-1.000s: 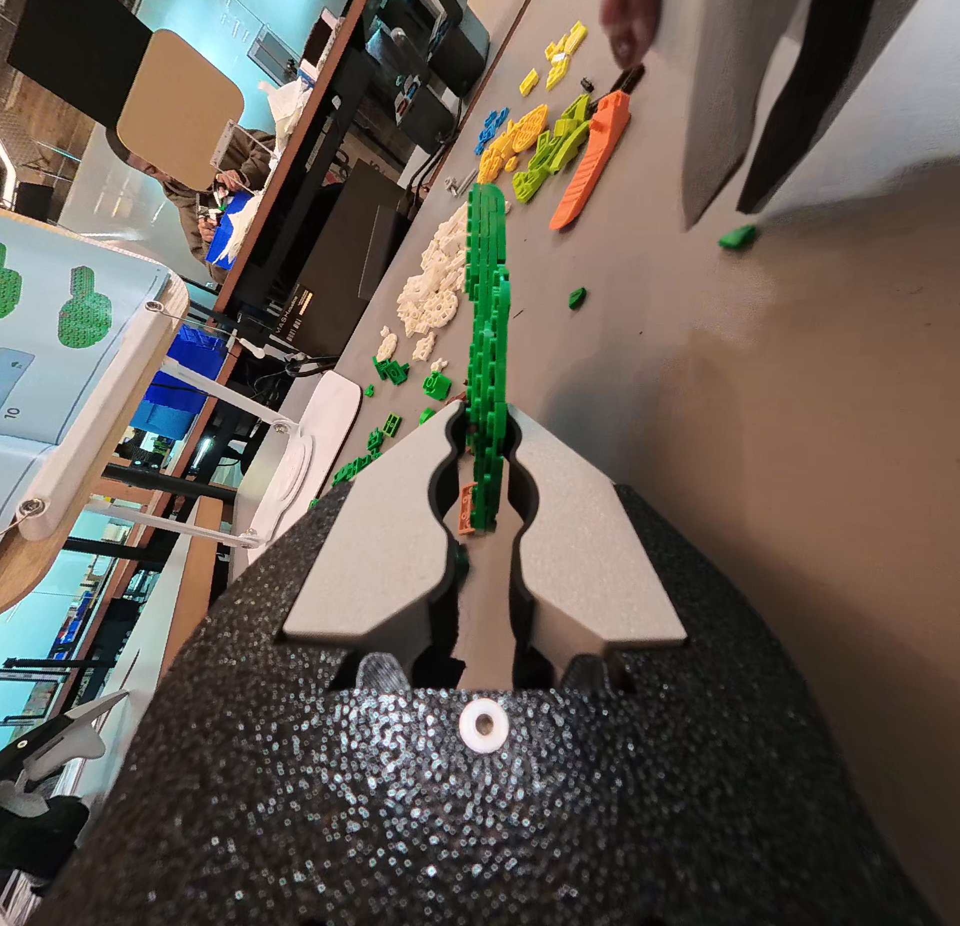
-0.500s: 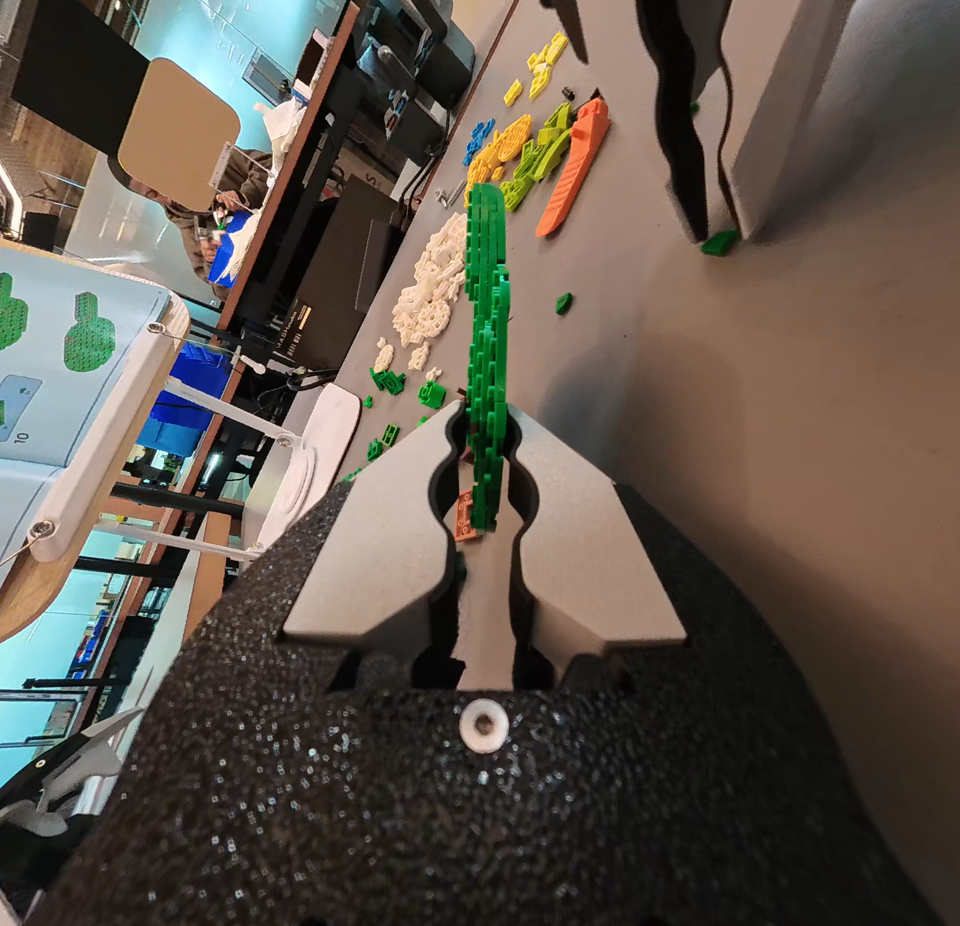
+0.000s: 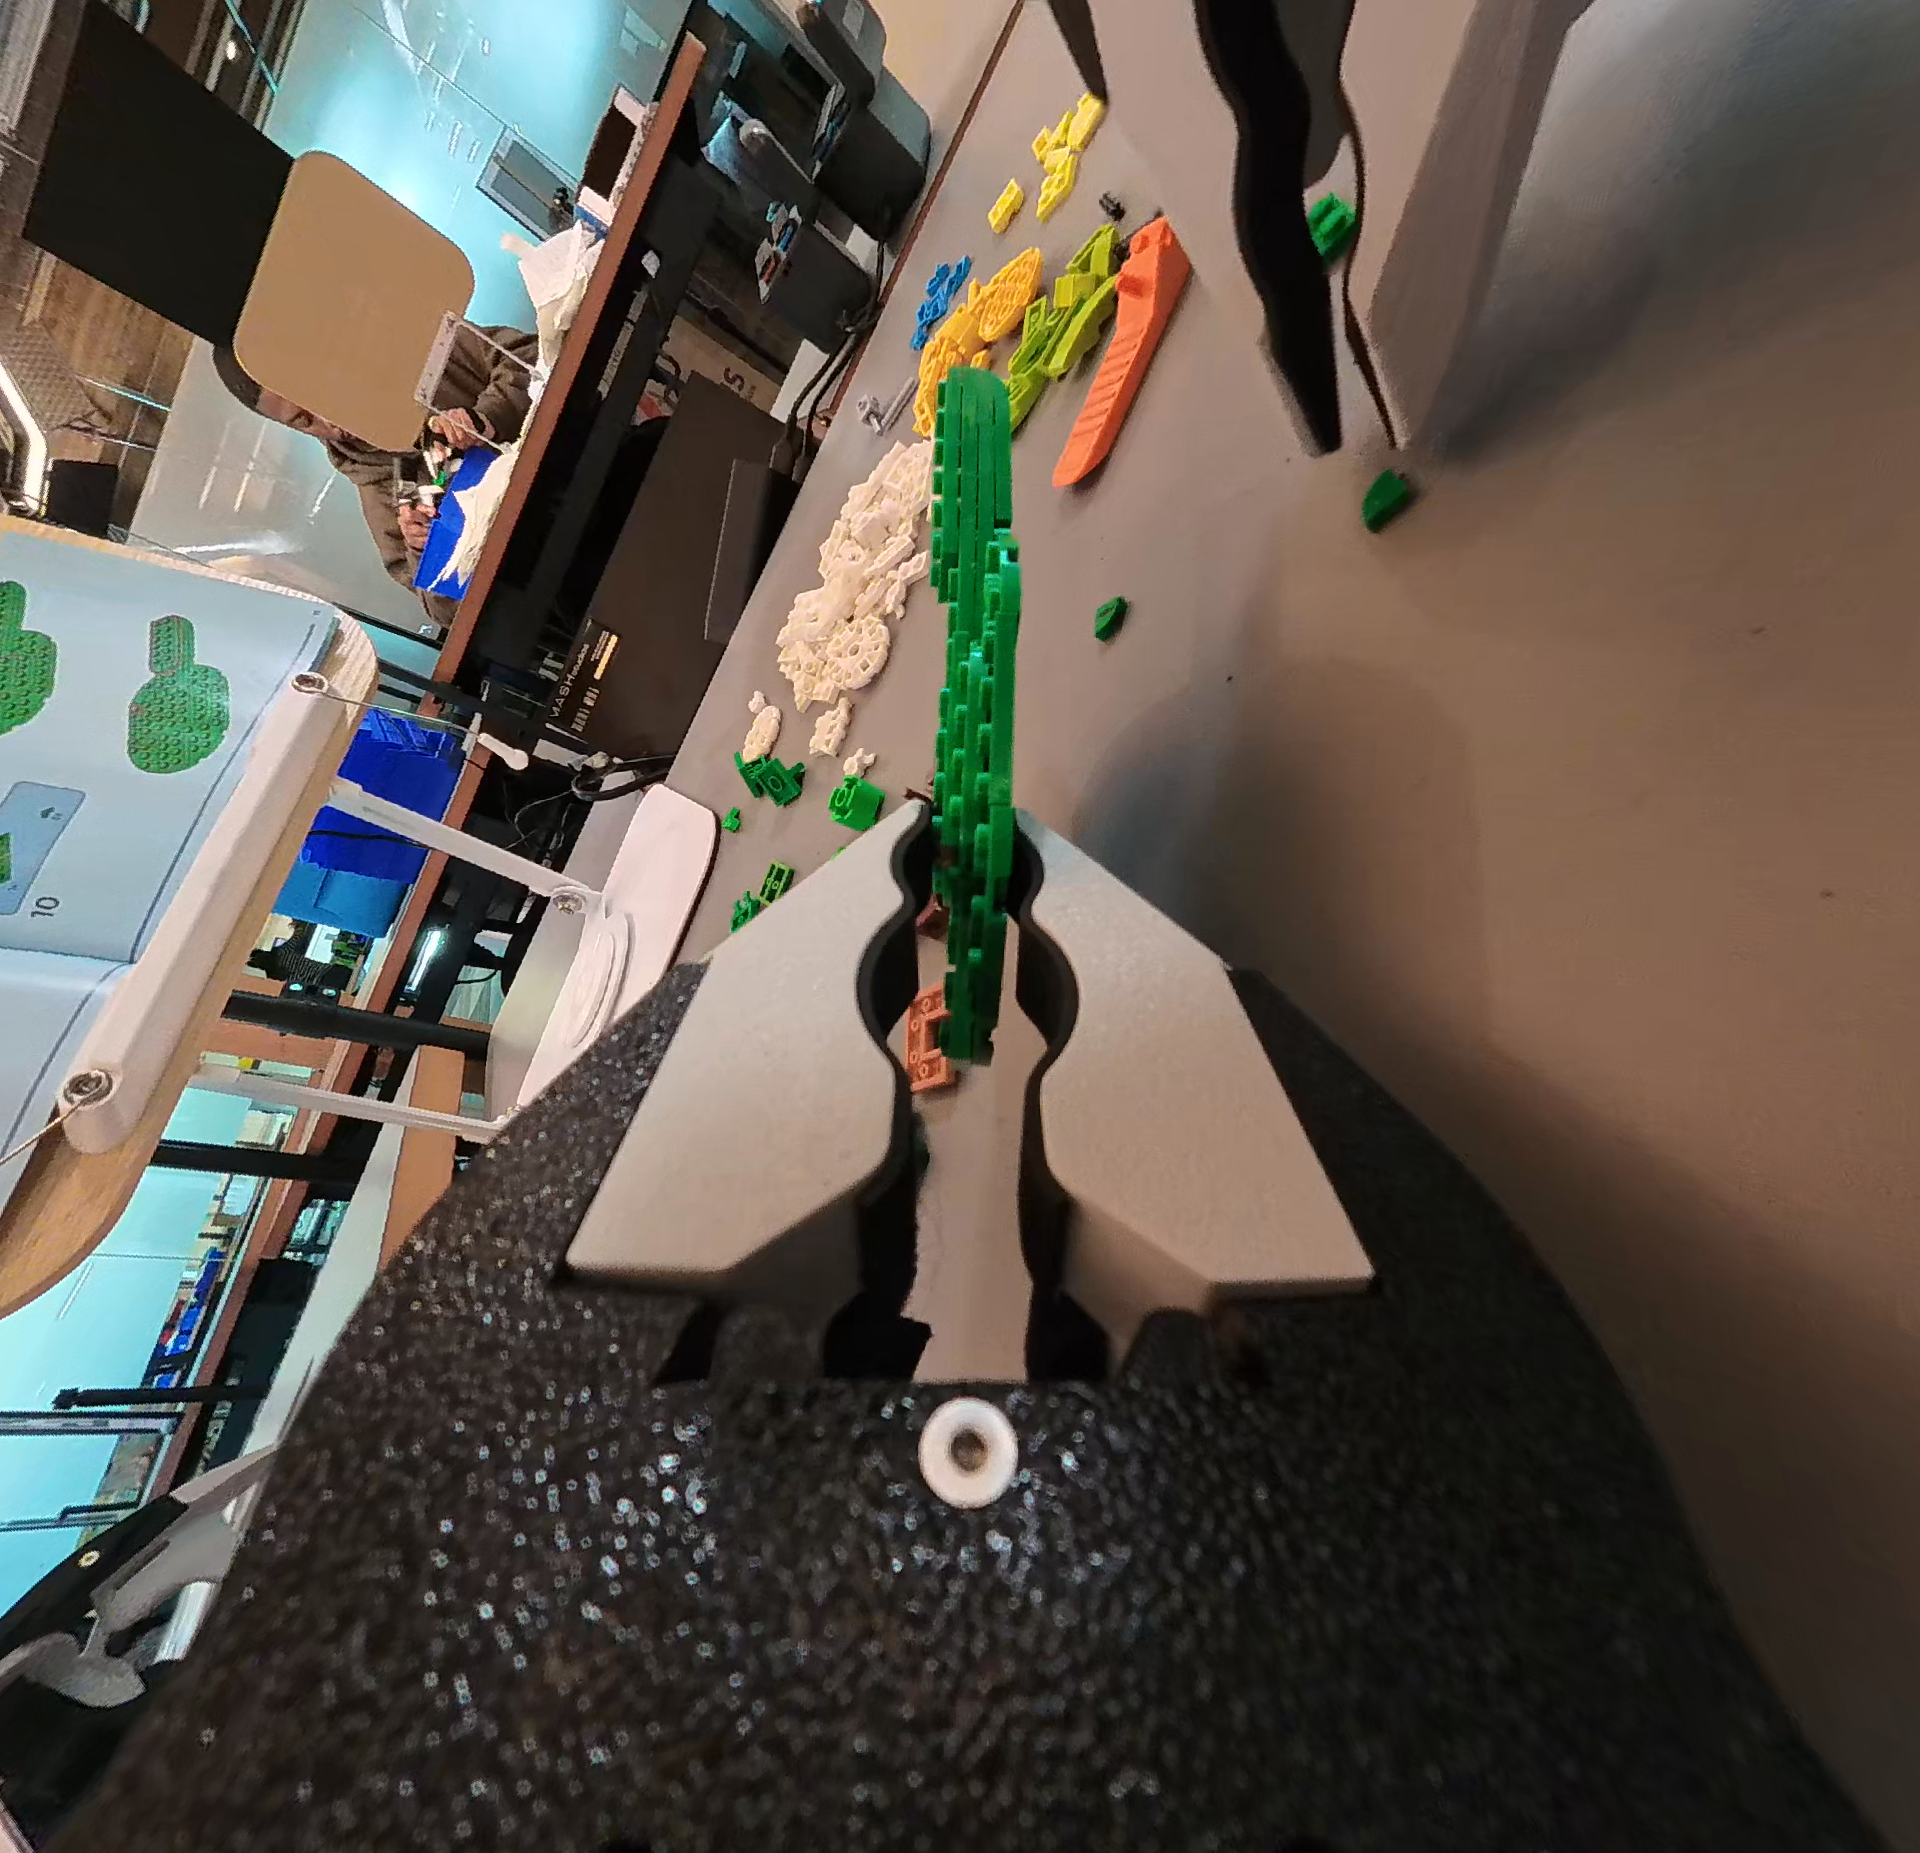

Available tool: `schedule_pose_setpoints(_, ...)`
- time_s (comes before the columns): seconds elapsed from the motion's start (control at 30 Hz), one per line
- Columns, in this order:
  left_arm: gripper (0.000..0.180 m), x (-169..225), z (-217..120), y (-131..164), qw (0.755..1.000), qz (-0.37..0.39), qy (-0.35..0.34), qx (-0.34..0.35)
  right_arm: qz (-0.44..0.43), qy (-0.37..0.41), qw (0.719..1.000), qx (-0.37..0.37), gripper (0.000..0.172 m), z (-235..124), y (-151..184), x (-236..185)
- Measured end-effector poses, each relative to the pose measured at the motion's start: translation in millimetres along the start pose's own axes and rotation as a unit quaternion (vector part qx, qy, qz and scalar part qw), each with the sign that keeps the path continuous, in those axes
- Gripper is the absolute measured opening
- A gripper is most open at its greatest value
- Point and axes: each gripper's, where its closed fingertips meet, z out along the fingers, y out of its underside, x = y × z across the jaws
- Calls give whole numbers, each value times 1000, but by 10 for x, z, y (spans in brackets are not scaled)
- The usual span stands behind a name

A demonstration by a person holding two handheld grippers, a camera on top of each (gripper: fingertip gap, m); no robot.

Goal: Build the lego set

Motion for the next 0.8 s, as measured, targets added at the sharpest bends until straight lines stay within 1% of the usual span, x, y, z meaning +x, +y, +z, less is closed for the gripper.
schedule_pose_setpoints(0.27, 9, 11, -13, -13, 1000, 10, -1, 2, 19, 4, 1000, 22, 11, -74, -31, 4)
schedule_pose_setpoints(0.5, 9, 25, -22, -28, 1000, 18, -1, 5, 9, 18, 1000, 19, 12, -91, -1, -4)
schedule_pose_setpoints(0.8, 9, 28, -23, -23, 1000, 23, 0, 3, 1, 17, 1000, 14, 12, -87, 31, -25)
